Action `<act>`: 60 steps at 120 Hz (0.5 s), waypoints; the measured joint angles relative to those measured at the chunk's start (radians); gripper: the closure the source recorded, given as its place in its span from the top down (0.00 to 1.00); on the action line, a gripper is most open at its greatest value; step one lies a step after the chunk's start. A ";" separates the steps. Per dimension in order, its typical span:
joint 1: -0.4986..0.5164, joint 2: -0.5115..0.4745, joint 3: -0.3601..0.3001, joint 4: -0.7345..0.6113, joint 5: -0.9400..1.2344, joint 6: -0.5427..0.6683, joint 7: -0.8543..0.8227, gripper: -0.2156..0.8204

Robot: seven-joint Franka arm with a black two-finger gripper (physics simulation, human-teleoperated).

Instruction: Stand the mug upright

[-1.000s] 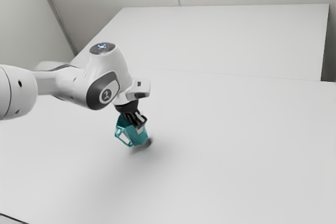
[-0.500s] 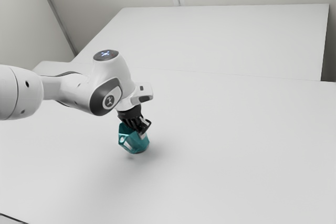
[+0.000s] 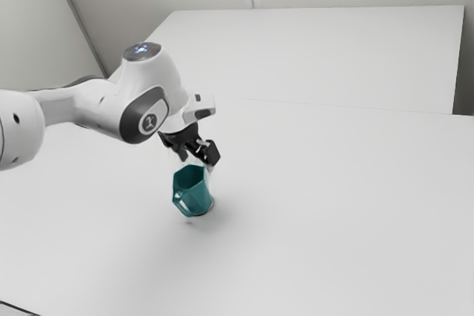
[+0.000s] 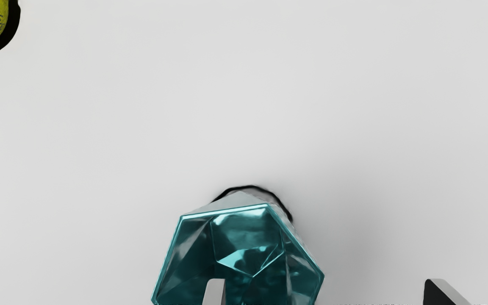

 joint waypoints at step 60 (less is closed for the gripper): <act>-0.139 0.149 0.223 0.612 0.010 -0.470 -0.001 0.78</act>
